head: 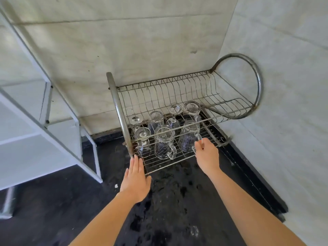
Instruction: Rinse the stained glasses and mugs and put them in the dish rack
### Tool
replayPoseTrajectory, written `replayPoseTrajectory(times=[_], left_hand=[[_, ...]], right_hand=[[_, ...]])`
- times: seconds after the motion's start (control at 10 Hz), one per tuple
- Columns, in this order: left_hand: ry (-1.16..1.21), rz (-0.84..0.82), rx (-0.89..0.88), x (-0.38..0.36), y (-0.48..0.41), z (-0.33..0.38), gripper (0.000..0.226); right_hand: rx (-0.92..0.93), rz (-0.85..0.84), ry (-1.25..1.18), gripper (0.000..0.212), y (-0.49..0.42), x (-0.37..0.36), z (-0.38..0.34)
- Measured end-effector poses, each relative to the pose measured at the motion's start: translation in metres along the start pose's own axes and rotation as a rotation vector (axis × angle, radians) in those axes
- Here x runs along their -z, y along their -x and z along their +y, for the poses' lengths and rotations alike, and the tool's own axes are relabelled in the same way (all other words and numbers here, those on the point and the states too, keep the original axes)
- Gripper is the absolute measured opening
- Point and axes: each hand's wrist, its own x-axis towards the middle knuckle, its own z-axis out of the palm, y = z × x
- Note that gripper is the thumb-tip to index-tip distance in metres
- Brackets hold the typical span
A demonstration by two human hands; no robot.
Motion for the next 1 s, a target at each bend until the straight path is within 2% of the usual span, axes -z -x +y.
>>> replayPoseTrajectory(times=[0.3,0.5,0.7,0.9,1.0], left_hand=[[0.004,-0.011,0.019,-0.002,-0.004,-0.001,0.073],[0.008,-0.038,0.038,0.0,-0.003,0.001,0.078],[0.037,-0.05,0.058,0.0,-0.003,0.003,0.079],[0.056,-0.052,0.083,0.0,-0.003,0.002,0.08],[0.05,-0.045,0.059,0.0,-0.003,0.003,0.081]], right_hand=[[-0.041,-0.036,-0.031,0.022,-0.02,-0.027,0.002],[0.002,-0.068,0.067,0.019,-0.018,-0.031,0.008],[-0.005,-0.173,0.133,0.015,-0.026,-0.023,0.005],[-0.049,-0.254,0.157,0.021,-0.024,-0.016,0.003],[-0.097,-0.201,0.02,0.027,-0.015,-0.005,0.001]])
